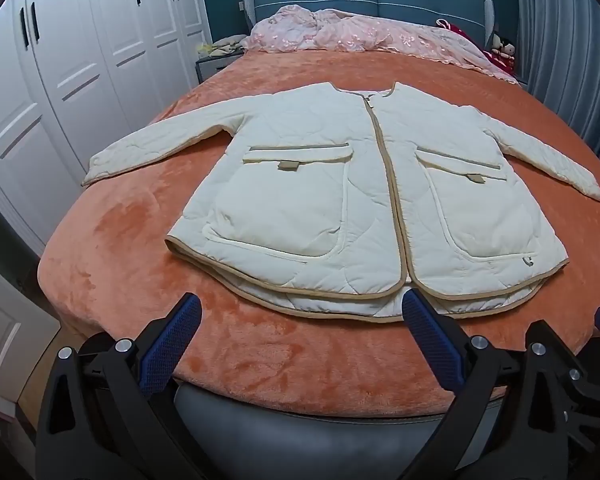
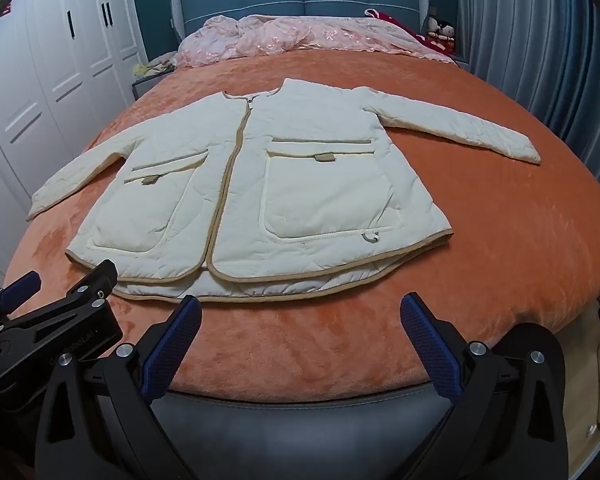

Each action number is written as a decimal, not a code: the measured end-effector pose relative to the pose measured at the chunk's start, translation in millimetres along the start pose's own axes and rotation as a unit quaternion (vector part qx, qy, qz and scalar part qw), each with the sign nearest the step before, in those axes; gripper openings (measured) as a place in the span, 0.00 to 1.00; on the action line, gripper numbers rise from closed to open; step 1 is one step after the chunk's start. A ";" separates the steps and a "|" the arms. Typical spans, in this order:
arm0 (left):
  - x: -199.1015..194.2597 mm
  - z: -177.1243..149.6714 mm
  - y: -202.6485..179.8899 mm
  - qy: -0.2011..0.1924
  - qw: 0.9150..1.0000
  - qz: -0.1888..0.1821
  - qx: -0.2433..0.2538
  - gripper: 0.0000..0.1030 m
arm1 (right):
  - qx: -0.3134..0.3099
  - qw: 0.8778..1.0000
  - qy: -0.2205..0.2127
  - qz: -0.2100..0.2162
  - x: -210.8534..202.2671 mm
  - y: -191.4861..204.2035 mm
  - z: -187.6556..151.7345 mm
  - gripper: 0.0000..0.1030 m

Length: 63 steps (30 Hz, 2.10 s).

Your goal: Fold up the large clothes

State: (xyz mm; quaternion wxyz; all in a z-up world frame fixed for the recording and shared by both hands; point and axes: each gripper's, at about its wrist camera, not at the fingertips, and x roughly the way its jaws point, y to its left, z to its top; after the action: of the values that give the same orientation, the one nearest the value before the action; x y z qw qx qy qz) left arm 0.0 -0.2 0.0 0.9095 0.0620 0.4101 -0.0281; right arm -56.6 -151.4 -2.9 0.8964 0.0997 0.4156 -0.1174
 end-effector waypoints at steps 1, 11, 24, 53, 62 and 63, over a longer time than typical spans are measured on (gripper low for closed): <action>-0.1 0.0 0.0 -0.001 1.000 0.001 0.001 0.95 | 0.000 1.000 0.000 0.000 0.0 0.1 0.0 0.95; 0.2 -0.1 0.2 -0.001 1.000 0.000 0.001 0.95 | 0.000 1.000 0.000 0.000 -0.2 -0.3 0.0 0.95; -3.6 -4.9 7.7 0.001 1.000 -0.001 -0.001 0.95 | 0.000 1.000 0.000 0.000 -0.2 0.0 0.0 0.95; -1.7 -1.5 6.7 -0.001 1.000 0.000 -0.002 0.95 | 0.001 1.000 0.002 0.001 -1.0 0.7 -0.6 0.95; -1.2 -2.8 3.6 0.007 1.000 0.002 0.006 0.95 | -0.004 1.000 0.001 0.001 0.3 1.9 -2.1 0.95; 0.2 -3.0 1.2 0.008 1.000 0.003 0.008 0.95 | -0.006 1.000 0.001 0.000 2.5 1.7 -1.8 0.95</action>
State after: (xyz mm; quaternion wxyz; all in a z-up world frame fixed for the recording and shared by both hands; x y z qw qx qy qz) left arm -2.0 1.4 -2.0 0.9057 0.0707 0.4171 -0.0287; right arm -55.9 -149.6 -5.9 0.8965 0.0941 0.4173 -0.1149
